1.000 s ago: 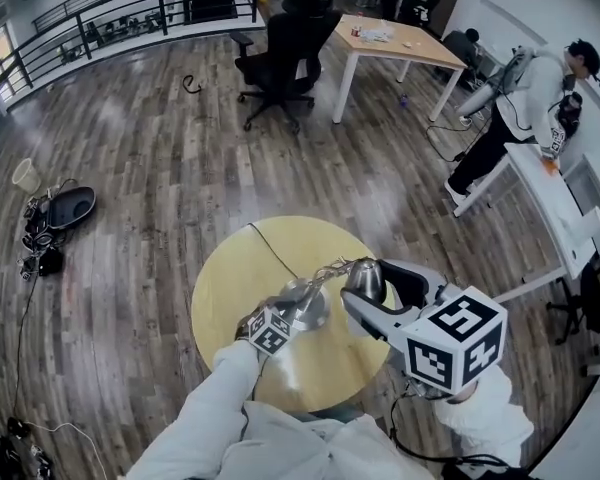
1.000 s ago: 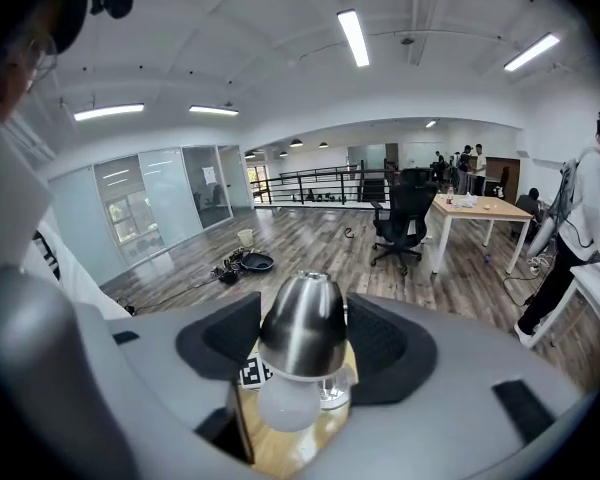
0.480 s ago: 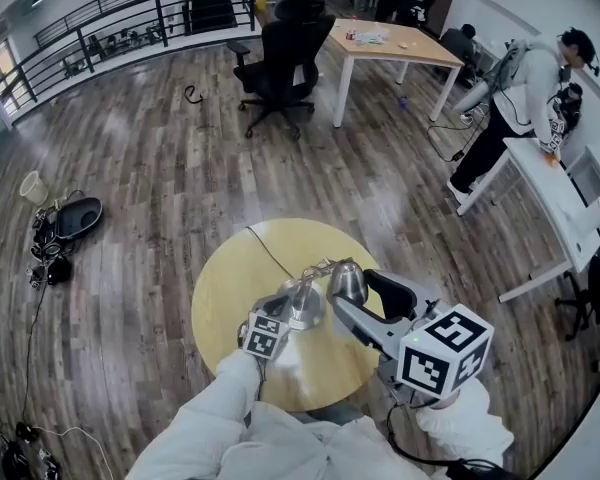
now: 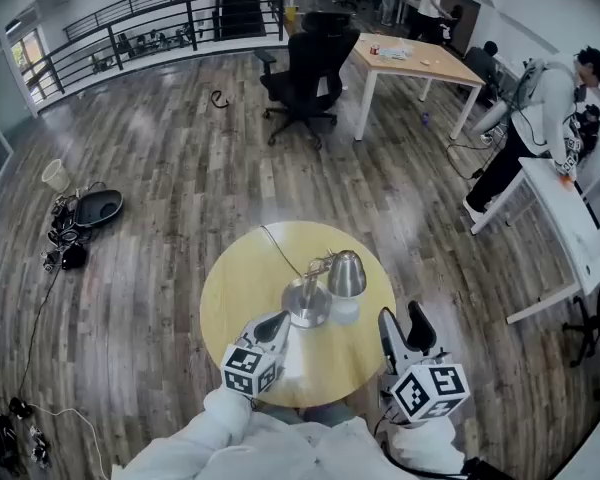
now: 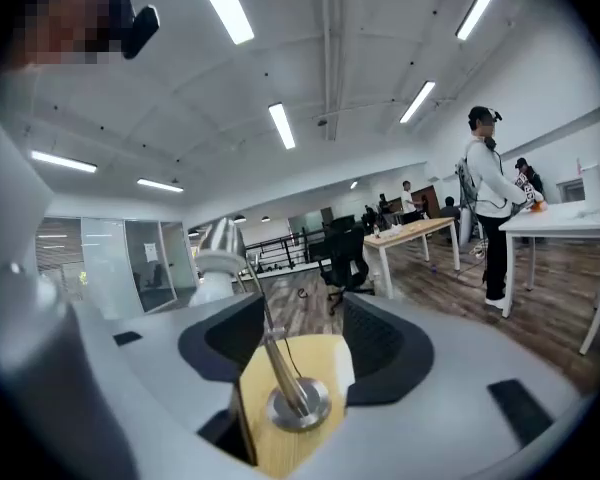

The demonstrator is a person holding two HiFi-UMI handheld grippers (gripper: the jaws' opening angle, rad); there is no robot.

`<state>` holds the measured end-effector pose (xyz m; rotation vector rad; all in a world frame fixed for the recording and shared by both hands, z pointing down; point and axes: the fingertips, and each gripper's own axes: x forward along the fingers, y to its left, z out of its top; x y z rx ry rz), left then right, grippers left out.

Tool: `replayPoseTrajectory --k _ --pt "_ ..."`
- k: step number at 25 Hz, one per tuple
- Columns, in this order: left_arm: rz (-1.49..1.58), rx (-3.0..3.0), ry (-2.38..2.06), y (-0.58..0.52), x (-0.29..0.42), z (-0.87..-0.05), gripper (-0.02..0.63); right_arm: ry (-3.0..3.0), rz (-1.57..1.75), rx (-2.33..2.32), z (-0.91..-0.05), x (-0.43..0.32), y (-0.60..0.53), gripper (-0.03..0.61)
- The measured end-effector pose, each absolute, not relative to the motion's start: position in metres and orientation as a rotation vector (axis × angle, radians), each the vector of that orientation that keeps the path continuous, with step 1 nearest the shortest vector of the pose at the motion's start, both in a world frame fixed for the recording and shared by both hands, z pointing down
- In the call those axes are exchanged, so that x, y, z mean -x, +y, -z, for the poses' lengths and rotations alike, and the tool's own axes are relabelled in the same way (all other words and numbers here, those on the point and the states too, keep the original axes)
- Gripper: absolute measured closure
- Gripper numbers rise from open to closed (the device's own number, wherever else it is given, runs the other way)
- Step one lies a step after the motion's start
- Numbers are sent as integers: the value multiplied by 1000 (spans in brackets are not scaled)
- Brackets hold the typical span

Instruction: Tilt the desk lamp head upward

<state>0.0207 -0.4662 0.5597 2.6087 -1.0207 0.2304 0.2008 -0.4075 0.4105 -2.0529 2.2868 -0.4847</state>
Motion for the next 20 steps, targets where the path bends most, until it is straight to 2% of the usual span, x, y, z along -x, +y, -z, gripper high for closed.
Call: replayPoseTrajectory --k 2,4,8,20 --pt "-178 -2599 -1016 -445 -18 -547 615 2295 595 2065 -455 -195 -401 371" --pt "-142 -2571 -1008 -427 -18 -541 615 2302 684 2084 -492 -189 -398 493" --pt "-138 -2493 -994 -403 -18 -549 615 2337 795 2111 -543 -174 -395 554" --pt "-124 -2550 -969 -385 -26 -534 615 2323 803 2071 -542 -164 -385 565"
